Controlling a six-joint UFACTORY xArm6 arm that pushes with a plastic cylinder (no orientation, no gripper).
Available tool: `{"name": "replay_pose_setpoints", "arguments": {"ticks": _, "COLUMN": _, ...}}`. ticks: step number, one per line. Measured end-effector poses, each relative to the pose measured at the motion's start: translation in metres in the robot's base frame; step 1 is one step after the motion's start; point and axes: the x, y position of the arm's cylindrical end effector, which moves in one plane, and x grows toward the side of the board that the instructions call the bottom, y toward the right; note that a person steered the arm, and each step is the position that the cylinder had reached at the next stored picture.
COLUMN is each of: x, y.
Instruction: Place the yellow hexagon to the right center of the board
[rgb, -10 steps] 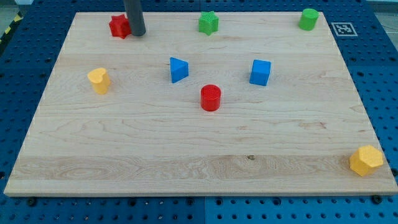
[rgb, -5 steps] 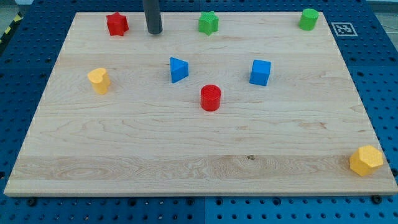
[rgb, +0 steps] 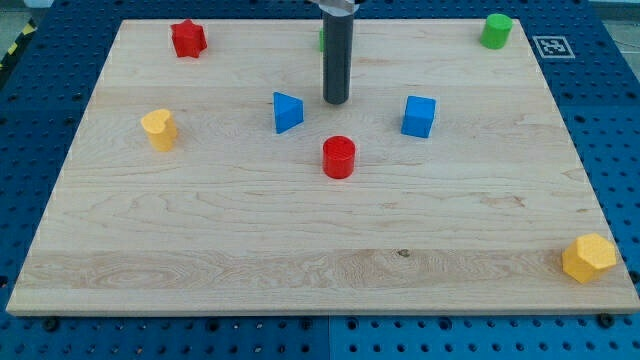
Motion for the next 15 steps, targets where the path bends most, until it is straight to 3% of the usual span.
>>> {"name": "replay_pose_setpoints", "arguments": {"ticks": 5, "x": 0.124, "y": 0.124}}
{"name": "replay_pose_setpoints", "arguments": {"ticks": 8, "x": 0.251, "y": 0.183}}
{"name": "replay_pose_setpoints", "arguments": {"ticks": 11, "x": 0.256, "y": 0.241}}
{"name": "replay_pose_setpoints", "arguments": {"ticks": 15, "x": 0.221, "y": 0.238}}
